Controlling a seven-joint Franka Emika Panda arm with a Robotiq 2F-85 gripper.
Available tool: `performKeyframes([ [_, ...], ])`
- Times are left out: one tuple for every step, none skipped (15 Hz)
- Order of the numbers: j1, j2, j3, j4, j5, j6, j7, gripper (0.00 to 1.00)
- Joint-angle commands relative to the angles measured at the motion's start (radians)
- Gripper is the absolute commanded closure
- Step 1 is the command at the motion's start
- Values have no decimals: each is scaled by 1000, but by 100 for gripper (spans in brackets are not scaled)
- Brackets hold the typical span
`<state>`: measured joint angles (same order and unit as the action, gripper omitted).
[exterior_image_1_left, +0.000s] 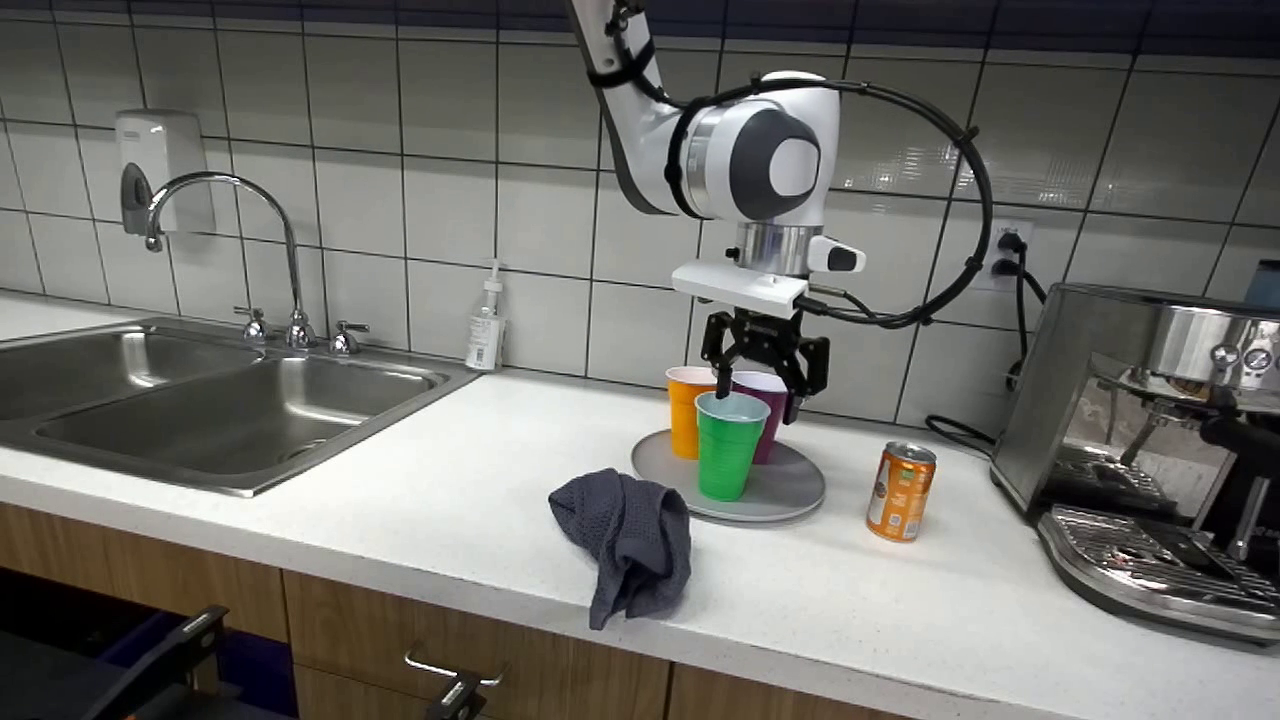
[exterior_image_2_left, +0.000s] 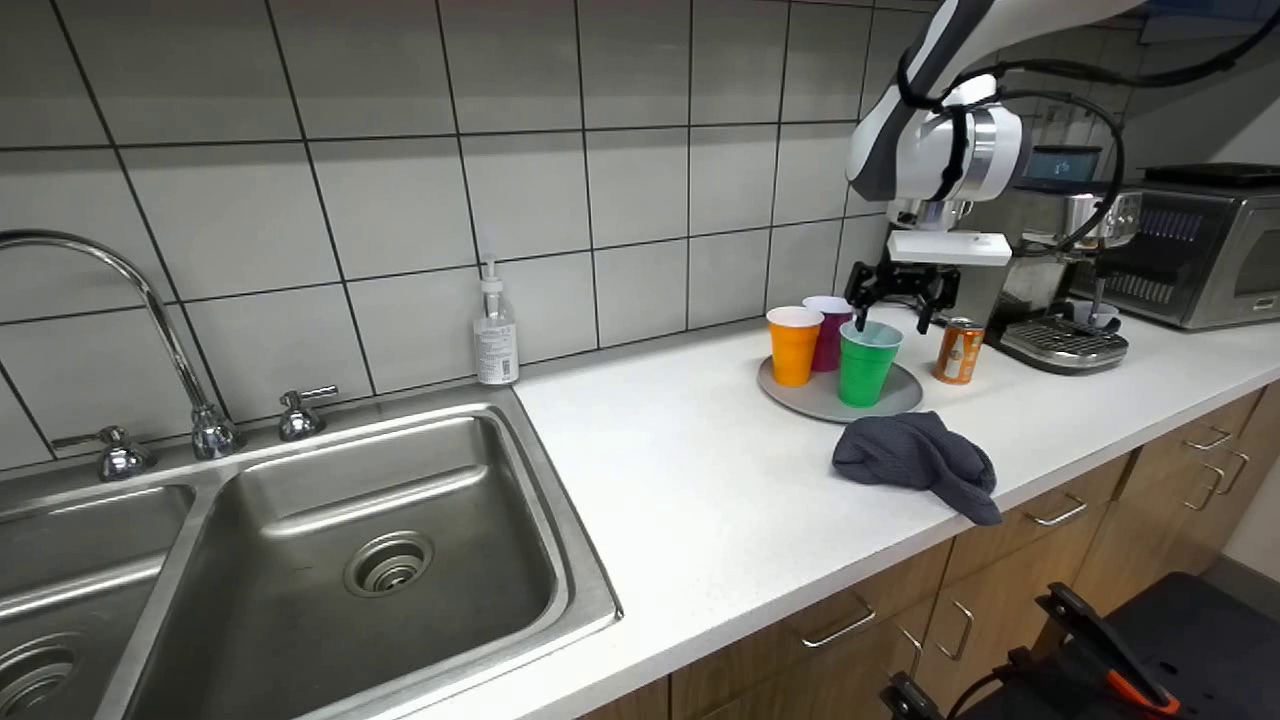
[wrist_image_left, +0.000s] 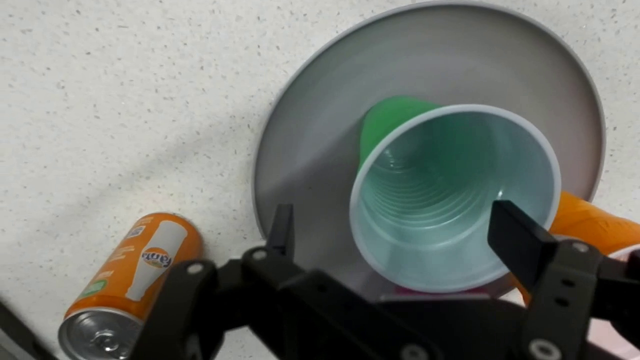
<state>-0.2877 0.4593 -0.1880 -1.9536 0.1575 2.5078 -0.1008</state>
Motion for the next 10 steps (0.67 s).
performKeyframes([
  [-16,-38,10,-12,5,-15,6,0],
  [-16,-47,9,-20,4,-11,5,0],
  [-16,-57,9,-27,3,-8,3,0],
  [-14,-68,9,-37,1,-2,1,0],
  [-12,-79,8,-46,0,3,1,0],
  [-9,-93,8,-60,-2,10,0,0],
  [-6,-106,7,-71,-4,14,0,0],
  [-3,-119,7,-84,-6,19,0,0],
  [2,-134,6,-101,-10,25,2,0],
  [8,-149,5,-118,-15,30,3,0],
])
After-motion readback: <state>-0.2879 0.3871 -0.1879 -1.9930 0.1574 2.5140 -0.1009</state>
